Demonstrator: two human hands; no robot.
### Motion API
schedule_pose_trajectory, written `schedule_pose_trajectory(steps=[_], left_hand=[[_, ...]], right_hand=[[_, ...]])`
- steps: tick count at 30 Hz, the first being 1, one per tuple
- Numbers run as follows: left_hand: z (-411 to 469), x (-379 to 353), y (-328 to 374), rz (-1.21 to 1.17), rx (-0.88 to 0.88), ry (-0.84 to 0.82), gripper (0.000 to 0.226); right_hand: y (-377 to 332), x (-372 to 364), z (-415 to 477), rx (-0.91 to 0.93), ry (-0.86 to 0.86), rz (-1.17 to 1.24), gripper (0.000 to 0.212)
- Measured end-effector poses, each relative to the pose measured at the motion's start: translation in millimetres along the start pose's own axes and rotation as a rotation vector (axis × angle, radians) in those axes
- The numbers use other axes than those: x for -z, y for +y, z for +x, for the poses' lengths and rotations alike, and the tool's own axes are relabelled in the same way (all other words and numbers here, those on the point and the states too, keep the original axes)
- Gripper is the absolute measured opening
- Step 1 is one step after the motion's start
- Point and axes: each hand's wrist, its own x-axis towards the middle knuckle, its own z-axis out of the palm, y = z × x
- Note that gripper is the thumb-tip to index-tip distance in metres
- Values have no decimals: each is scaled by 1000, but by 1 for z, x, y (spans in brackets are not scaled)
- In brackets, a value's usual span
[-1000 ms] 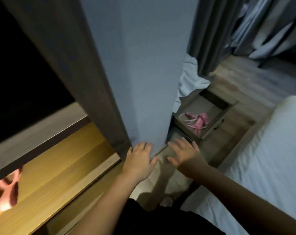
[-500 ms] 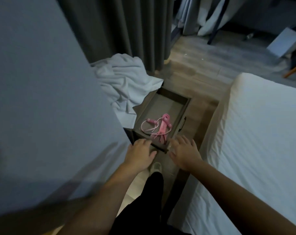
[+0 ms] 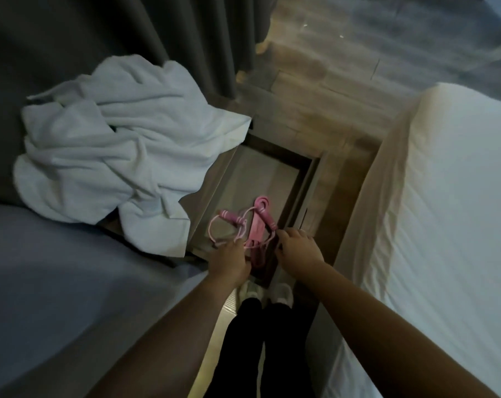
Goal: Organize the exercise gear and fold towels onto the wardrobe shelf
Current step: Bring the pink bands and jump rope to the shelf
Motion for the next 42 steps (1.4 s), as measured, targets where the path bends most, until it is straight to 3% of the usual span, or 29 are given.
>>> schedule_pose_trajectory(steps=[5,11,15,20,24,28,34,39,42], left_hand=[[71,-38,-23,163,36,22,53],[143,-76,-34,126,41,-66,59],[163,-94,-37,320,6,-60,53],[157,-94,-51,307,-94,-26,42],[142,-74,-58,95,-83,68,35],[120,-57,-63,140,-7,162,37],[108,-67,-76,90,47,63,30],[104,-75,-70,38,99,66,33],[92,-59,-62,101,128,115,41]], right_hand=[[21,-9,88,76,-70,-135,47],[35,-33,176,170,-119,-289,49],[37,-44,205,242,-149,-308,51],[34,-46,209,268,-181,-263,58],[36,-45,212,289,-188,-307,61],[31,-51,216,379,-152,-457,69],[31,-66,229,585,14,-751,85],[33,-63,240,769,82,-820,77],[38,-42,231,817,100,-766,61]])
